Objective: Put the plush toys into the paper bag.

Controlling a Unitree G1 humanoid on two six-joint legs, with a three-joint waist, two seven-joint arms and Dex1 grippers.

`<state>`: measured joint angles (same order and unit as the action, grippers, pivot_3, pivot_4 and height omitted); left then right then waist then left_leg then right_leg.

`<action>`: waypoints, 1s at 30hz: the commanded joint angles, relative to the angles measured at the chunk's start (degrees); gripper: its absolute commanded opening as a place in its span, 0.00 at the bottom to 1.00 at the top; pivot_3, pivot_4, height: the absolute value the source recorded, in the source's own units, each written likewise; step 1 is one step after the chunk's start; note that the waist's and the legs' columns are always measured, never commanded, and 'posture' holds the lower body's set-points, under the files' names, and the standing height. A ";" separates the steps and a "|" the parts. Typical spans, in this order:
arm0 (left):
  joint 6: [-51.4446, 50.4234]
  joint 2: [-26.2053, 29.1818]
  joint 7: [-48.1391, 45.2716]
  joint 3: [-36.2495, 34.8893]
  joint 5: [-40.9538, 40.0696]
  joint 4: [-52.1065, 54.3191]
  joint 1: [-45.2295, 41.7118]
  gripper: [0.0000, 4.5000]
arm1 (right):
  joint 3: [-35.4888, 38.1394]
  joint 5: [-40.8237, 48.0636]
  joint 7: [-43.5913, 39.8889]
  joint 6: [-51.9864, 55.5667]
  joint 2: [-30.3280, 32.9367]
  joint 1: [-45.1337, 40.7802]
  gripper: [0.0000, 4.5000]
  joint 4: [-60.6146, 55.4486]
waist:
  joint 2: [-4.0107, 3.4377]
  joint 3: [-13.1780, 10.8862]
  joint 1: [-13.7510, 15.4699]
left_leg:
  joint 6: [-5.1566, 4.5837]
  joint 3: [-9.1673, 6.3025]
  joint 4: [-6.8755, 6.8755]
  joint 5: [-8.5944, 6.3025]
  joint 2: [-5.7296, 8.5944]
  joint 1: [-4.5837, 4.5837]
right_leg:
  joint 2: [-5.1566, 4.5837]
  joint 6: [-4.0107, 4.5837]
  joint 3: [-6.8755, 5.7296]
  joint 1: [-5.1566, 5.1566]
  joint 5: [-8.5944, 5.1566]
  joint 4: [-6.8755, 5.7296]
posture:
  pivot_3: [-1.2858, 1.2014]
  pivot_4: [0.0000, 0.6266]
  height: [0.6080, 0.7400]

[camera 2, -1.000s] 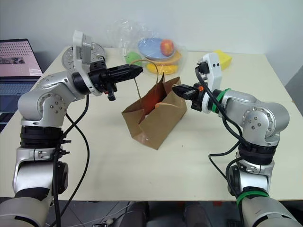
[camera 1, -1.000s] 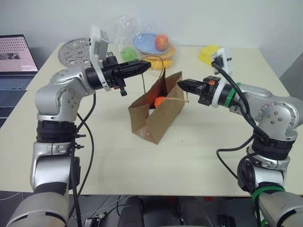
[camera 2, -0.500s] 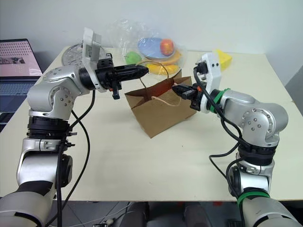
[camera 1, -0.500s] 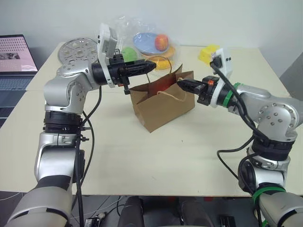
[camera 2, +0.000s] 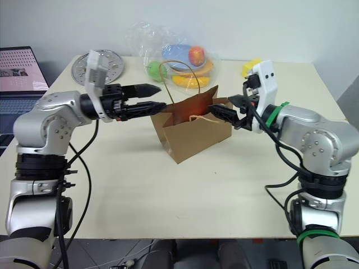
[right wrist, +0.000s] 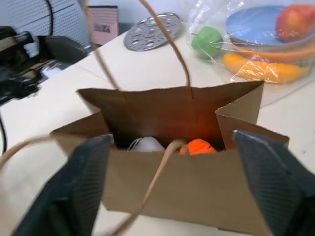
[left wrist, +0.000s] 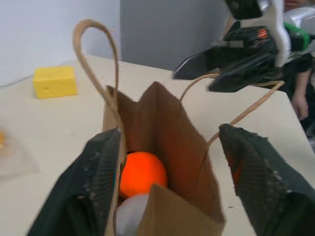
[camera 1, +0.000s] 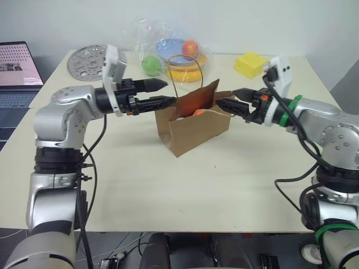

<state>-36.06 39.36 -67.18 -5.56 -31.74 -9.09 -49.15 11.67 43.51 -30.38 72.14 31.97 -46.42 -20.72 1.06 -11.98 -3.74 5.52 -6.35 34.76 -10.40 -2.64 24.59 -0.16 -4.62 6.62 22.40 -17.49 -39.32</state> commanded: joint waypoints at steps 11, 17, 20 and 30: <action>0.79 1.61 2.54 -3.45 -1.10 0.83 9.13 0.93 | 0.23 -0.47 -19.89 -18.32 18.11 12.76 1.00 -6.08 | 0.01 0.00 0.42 | 0.00 0.05 0.05 0.00 0.00 0.03 | -0.03 -0.01 0.01 -0.08 0.00 0.27 | 0.52 0.24 1.00; 3.89 -2.81 2.54 -1.22 0.49 -4.34 7.01 0.93 | -0.59 3.69 -18.64 -16.54 17.41 14.96 1.00 -9.85 | 0.01 0.00 0.52 | 0.00 0.03 0.10 0.00 0.00 0.03 | -0.03 -0.01 0.00 -0.11 0.00 0.25 | 0.52 0.24 1.00; 2.61 -2.90 1.28 -1.21 -0.51 -4.23 6.96 0.93 | -0.20 4.53 -18.34 -16.26 18.12 15.81 1.00 -10.33 | 0.02 0.00 0.51 | 0.00 0.02 0.10 0.00 0.00 0.05 | -0.03 -0.01 0.00 -0.10 0.00 0.26 | 0.52 0.24 1.00; 1.54 -1.28 0.23 -0.22 -0.63 2.84 10.33 0.93 | -0.30 6.48 -17.47 -16.05 19.21 16.32 1.00 -10.82 | 0.02 0.00 0.50 | 0.00 0.03 0.10 0.00 0.00 0.04 | -0.03 -0.01 0.01 -0.10 0.00 0.25 | 0.52 0.24 1.00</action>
<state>-34.58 37.35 -66.92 -5.37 -31.50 -9.23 -39.03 10.05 49.11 -48.02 56.66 50.13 -29.82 -30.25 1.08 -11.98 -3.24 5.52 -6.32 34.87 -10.40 -2.64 24.63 -0.19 -4.63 6.63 22.30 -17.49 -39.07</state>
